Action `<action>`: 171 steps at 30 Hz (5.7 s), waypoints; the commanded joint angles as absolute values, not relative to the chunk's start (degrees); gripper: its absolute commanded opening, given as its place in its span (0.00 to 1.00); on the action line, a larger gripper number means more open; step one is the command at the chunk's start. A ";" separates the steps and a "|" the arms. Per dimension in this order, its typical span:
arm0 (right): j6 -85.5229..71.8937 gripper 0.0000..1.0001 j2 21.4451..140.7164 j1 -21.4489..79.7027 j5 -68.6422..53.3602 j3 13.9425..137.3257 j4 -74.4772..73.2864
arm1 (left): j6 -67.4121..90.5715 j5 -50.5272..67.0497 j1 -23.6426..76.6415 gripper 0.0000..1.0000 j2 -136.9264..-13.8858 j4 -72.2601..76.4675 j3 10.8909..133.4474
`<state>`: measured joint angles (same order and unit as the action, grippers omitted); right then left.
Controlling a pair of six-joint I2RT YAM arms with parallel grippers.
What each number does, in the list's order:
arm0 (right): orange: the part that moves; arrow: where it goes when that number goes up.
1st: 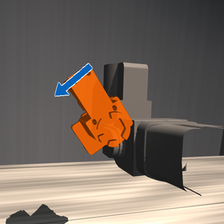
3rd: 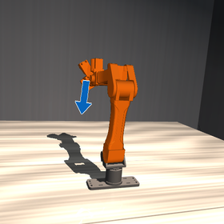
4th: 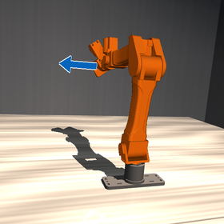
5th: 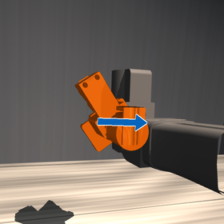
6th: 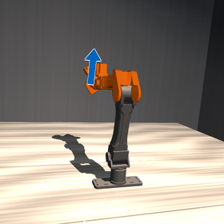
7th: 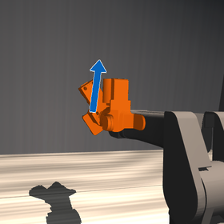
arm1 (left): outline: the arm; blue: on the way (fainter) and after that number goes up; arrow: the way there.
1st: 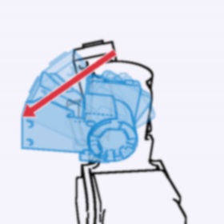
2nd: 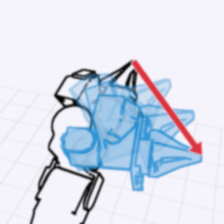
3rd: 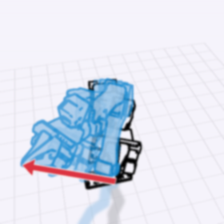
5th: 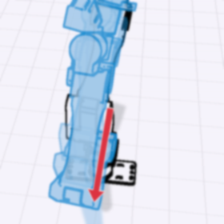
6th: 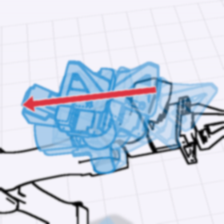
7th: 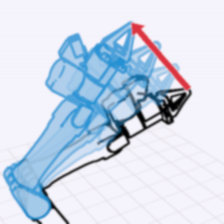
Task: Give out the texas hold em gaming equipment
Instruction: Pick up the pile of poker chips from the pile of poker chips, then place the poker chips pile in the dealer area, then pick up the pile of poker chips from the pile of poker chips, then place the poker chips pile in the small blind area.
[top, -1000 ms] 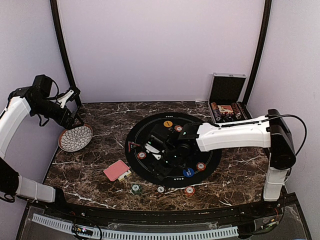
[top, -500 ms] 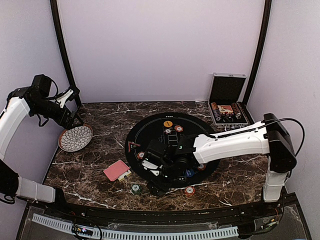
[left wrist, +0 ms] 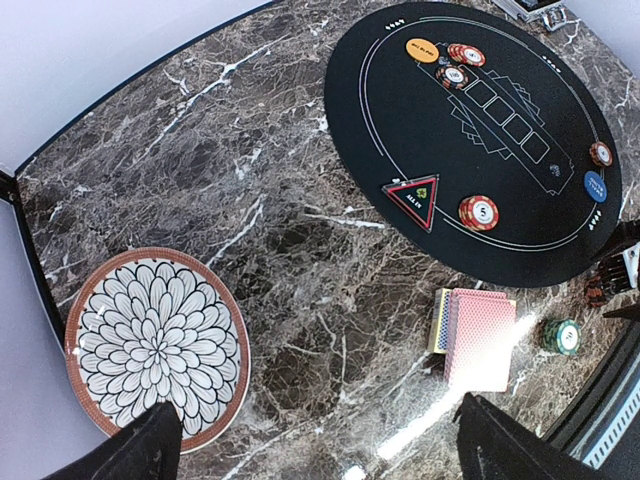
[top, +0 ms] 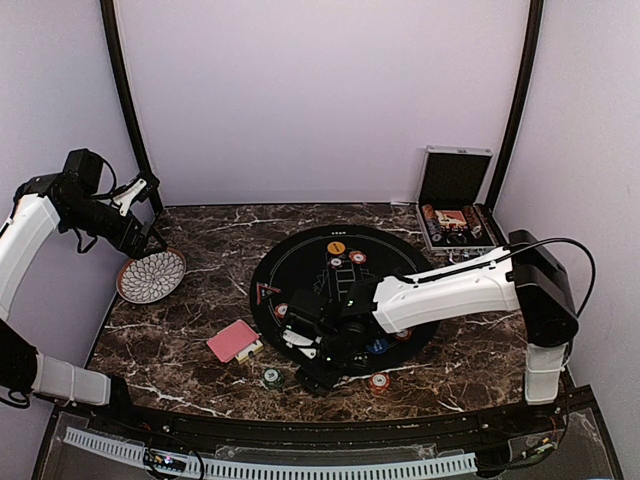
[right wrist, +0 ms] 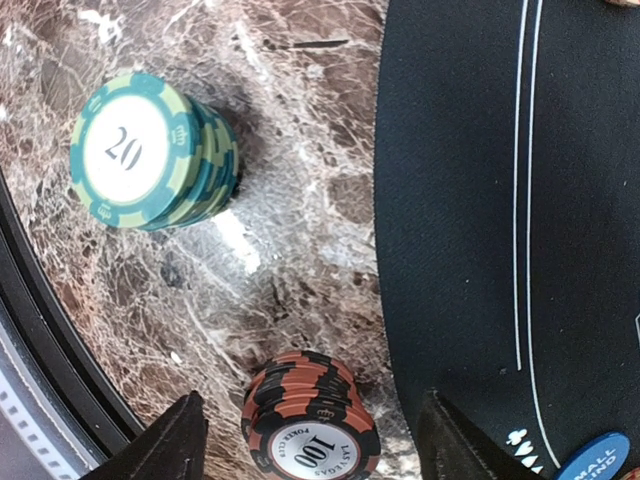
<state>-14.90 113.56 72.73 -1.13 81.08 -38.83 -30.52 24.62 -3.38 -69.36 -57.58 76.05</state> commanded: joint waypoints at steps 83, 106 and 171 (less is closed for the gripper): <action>-17.01 0.61 124.56 63.65 3.61 103.67 -40.48 | -31.81 24.76 -3.34 0.99 -67.96 -58.91 76.43; -15.65 0.89 114.03 71.40 -3.34 83.61 -42.39 | -31.76 25.59 -3.28 0.99 -68.14 -59.56 77.34; -21.15 0.14 111.52 61.72 3.59 76.91 -40.69 | -32.36 24.20 -3.32 0.99 -67.54 -59.59 76.86</action>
